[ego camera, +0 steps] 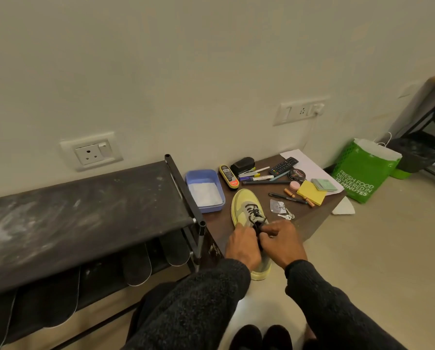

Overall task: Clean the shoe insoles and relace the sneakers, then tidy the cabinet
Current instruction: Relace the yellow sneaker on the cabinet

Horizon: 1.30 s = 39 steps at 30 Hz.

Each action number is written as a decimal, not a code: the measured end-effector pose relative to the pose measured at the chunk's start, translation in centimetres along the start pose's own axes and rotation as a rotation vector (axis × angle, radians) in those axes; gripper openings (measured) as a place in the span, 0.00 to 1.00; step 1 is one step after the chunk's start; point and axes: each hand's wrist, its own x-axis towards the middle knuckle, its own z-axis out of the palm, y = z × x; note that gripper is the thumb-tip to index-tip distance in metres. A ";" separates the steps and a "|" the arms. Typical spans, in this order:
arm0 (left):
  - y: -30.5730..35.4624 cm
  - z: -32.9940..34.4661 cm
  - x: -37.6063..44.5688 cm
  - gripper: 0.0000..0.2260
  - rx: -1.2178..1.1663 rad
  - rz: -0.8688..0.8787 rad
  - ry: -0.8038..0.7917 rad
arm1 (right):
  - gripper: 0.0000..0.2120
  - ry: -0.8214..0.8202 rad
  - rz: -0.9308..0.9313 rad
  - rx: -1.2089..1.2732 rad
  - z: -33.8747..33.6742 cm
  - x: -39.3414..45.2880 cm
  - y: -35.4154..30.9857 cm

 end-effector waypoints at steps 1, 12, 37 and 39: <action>-0.7 0.1 0.0 0.11 -0.014 0.022 0.037 | 0.09 -0.024 -0.015 -0.029 0.2 0.1 0.3; -3.2 0.5 0.5 0.10 -0.047 0.168 0.176 | 0.03 -0.021 -0.289 -0.478 0.6 1.0 -1.1; -3.5 -0.7 3.3 0.06 -0.232 0.174 0.272 | 0.21 0.047 -0.128 -0.502 1.6 5.9 -0.1; -3.4 -0.7 3.5 0.07 -0.221 0.166 0.283 | 0.18 0.057 -0.168 -0.382 1.0 4.7 0.6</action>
